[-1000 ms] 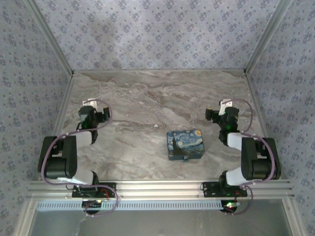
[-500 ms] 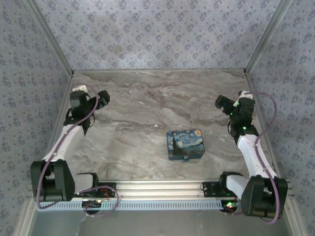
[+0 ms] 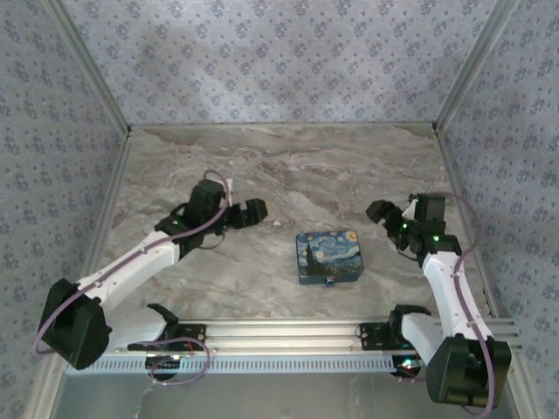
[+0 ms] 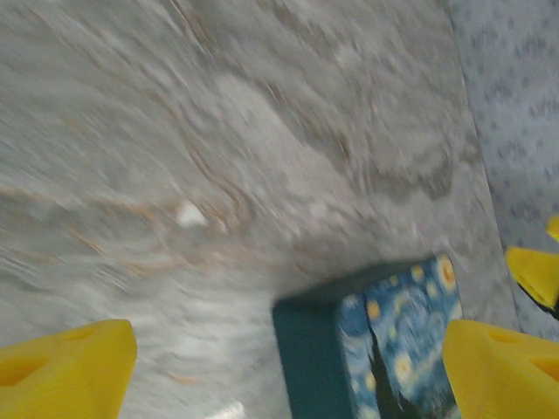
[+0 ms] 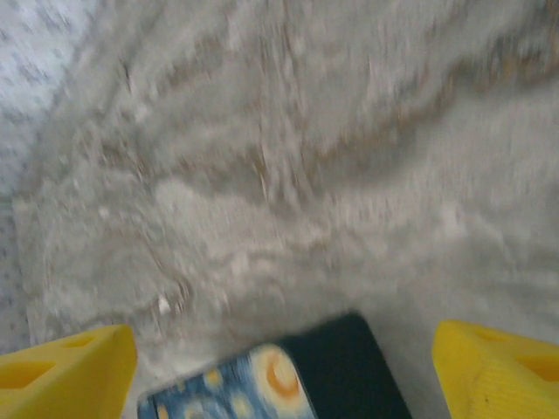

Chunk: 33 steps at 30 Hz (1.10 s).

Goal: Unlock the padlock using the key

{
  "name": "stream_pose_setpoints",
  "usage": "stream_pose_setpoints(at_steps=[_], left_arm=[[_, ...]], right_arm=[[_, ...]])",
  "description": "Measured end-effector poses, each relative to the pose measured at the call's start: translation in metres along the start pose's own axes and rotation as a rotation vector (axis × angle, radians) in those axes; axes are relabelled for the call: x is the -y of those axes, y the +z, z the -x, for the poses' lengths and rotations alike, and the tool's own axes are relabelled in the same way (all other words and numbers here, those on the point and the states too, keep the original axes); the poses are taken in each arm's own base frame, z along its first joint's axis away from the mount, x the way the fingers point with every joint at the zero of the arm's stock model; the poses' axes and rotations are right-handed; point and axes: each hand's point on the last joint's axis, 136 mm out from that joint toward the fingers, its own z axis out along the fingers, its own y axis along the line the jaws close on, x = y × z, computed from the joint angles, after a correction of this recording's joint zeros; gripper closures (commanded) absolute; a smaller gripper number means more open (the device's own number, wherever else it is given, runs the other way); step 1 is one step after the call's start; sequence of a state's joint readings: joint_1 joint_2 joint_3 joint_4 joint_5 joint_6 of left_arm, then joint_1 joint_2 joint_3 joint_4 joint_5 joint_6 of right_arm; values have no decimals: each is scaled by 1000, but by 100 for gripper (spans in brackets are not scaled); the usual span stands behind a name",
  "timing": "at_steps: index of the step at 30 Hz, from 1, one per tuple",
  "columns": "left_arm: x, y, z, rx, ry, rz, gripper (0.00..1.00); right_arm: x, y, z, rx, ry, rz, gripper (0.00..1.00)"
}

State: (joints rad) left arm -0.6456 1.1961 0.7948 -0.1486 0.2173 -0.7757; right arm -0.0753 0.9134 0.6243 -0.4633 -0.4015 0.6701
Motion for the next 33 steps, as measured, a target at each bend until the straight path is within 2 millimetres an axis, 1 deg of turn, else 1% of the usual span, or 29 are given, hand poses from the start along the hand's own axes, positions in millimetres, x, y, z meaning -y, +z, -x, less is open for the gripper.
stream_pose_setpoints(at_steps=[3, 6, 9, 12, 16, 19, 21, 24, 27, 31, 33], left_arm=[[18, 20, -36, -95, 1, -29, 10], [28, 41, -69, -178, 5, -37, 10], [33, 58, -93, -237, 6, -34, 11], [37, 71, -106, -268, 2, -29, 12], [46, 85, -108, -271, -13, -51, 14], [54, 93, -106, -267, -28, -72, 18], [57, 96, -104, -256, -34, -79, 22], [52, 97, -99, -241, -46, -62, 26], [48, 98, -92, -219, -60, -49, 30], [34, 98, -84, -196, -79, -26, 34], [27, 95, -80, -182, -89, -14, 36]], right_arm=[[9, -1, -30, -74, 4, -19, 12], [15, 0, -51, -127, 6, -32, 14], [19, 2, -68, -176, -3, -43, 16], [17, 4, -80, -214, -17, -44, 19], [11, 5, -89, -243, -41, -35, 23], [6, 8, -97, -266, -55, -28, 29], [3, 9, -100, -272, -66, -28, 32], [3, 13, -104, -277, -76, -44, 38], [2, 20, -111, -299, -93, -56, 39], [-1, 31, -120, -330, -128, -70, 41], [-8, 37, -122, -342, -143, -66, 41]])
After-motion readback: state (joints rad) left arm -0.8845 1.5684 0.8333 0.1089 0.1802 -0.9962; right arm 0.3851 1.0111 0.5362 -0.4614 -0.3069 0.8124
